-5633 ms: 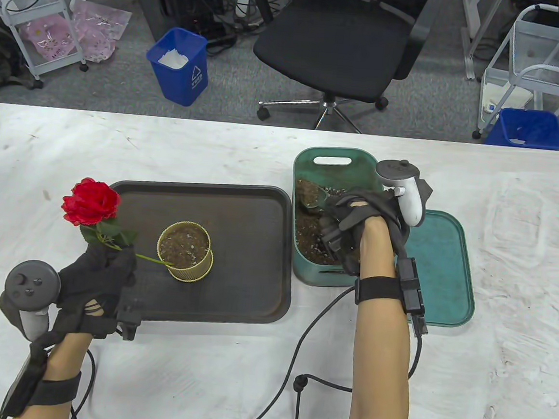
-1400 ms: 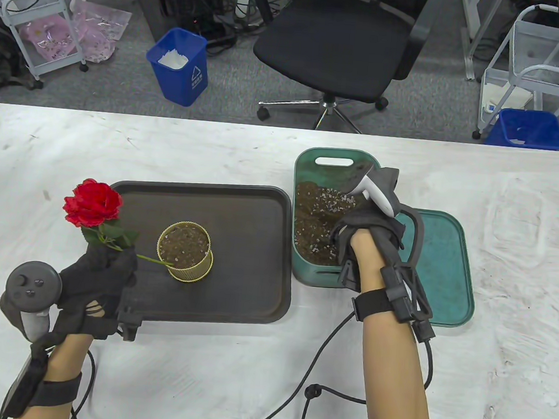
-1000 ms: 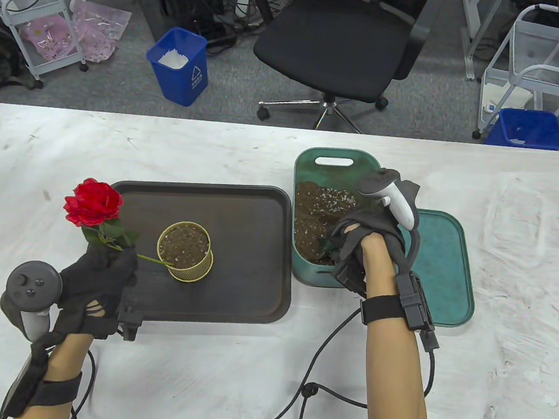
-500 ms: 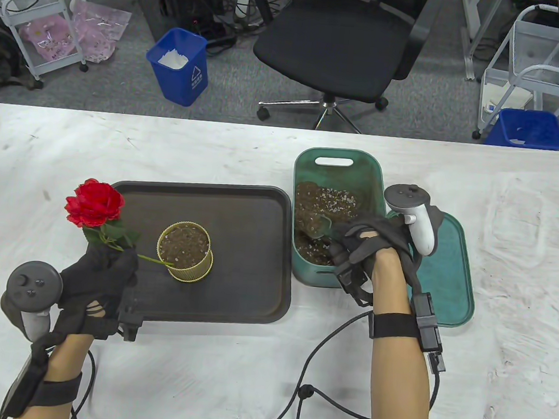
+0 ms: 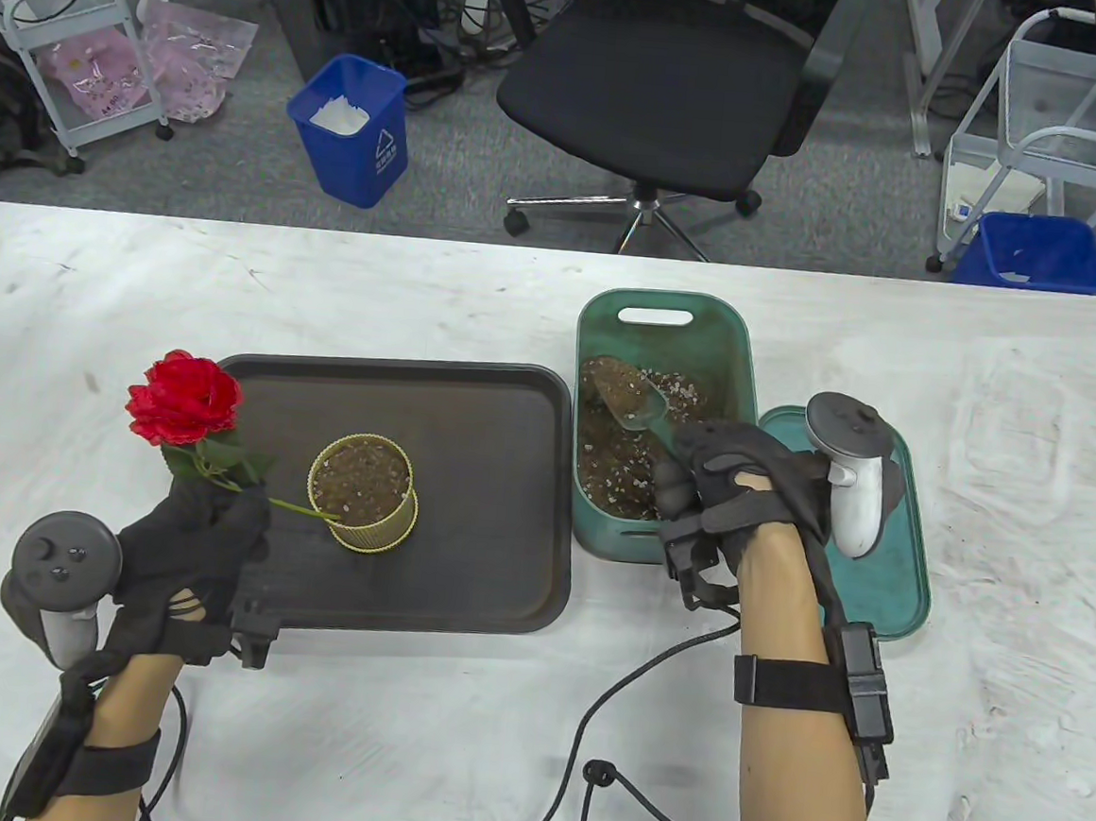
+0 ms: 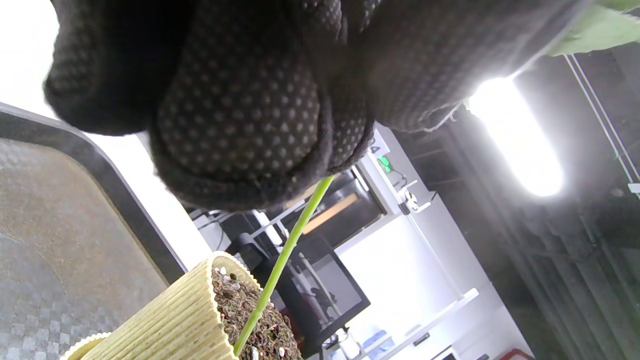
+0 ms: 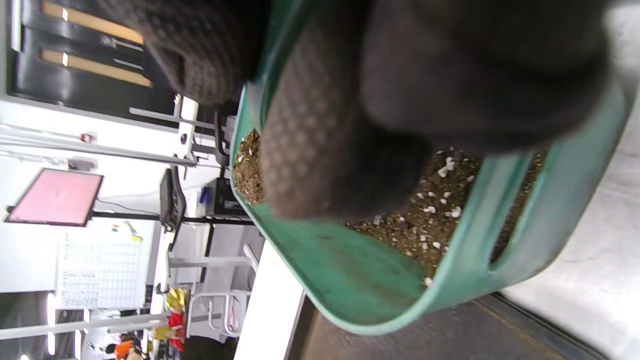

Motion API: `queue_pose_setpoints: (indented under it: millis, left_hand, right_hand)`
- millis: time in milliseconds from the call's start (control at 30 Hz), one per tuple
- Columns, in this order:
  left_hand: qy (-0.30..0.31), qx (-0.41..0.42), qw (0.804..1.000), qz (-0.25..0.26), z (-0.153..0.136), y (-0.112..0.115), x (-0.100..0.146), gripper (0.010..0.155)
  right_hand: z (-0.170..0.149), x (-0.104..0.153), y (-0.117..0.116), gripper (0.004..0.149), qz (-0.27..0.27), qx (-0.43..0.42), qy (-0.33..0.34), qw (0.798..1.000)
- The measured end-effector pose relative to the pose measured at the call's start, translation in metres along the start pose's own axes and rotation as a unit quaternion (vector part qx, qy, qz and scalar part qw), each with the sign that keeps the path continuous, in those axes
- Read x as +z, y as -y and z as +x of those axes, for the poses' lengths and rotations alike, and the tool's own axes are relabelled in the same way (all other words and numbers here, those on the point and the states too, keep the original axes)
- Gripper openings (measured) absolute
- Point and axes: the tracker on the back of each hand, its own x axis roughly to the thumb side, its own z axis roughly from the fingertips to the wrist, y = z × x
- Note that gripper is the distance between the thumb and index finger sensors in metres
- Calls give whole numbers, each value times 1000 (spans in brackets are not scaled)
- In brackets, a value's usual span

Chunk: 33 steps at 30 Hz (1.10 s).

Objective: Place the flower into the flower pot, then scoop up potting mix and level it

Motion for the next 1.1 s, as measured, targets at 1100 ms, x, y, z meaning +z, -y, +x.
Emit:
queue_pose_setpoints:
  millis: [1100]
  left_hand:
    - [-1,3,1000,0,0,0,0,45]
  right_hand:
    - [25,32,-204,50,42,324,147,933]
